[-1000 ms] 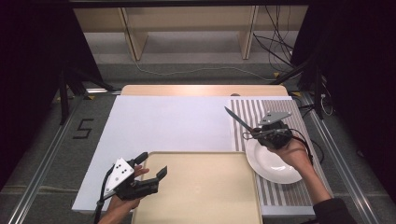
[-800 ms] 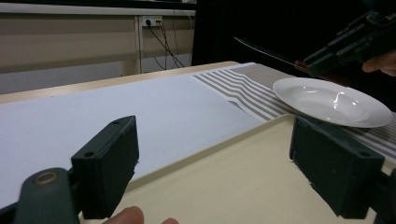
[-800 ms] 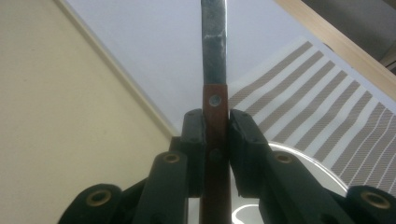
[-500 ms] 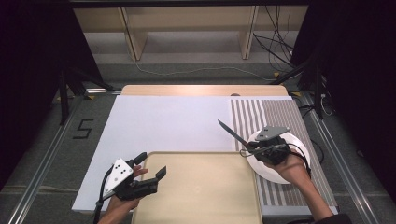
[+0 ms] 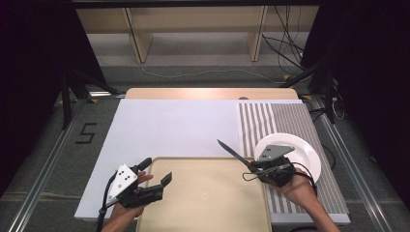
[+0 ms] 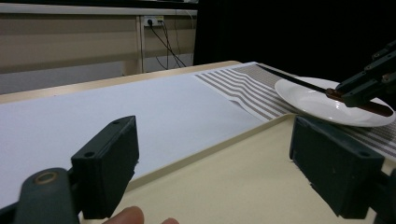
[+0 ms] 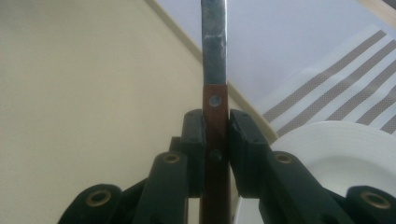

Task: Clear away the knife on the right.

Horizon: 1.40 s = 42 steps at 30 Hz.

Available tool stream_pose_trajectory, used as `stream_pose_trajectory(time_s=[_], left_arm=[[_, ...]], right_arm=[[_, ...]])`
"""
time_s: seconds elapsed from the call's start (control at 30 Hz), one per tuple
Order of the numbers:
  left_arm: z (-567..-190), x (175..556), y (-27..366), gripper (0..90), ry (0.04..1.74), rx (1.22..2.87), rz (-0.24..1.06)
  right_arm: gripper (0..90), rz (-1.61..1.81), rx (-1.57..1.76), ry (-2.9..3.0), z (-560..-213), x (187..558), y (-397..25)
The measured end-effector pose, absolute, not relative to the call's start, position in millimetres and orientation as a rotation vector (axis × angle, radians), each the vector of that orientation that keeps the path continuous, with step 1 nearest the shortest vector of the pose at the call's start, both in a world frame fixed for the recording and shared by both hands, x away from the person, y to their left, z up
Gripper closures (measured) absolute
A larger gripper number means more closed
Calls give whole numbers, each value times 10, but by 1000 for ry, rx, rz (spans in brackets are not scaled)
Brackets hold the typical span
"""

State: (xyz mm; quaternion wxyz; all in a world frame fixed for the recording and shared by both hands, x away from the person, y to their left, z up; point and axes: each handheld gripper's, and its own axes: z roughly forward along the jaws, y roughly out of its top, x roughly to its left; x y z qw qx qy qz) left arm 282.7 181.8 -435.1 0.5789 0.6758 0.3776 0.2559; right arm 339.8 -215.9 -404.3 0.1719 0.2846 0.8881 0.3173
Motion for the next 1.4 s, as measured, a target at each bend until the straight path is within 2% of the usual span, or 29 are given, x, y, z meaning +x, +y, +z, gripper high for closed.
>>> stream_pose_trajectory(time_s=[0.5, 1.4], left_arm=[[-4348, 2824, 1827, 156, 885, 1583, 604], [-4359, 2823, 1830, 155, 890, 1584, 602]], right_arm=[[775, 933, 829, 2571, -4077, 3146, -2093], [775, 867, 852, 2749, -4403, 2842, -1913]])
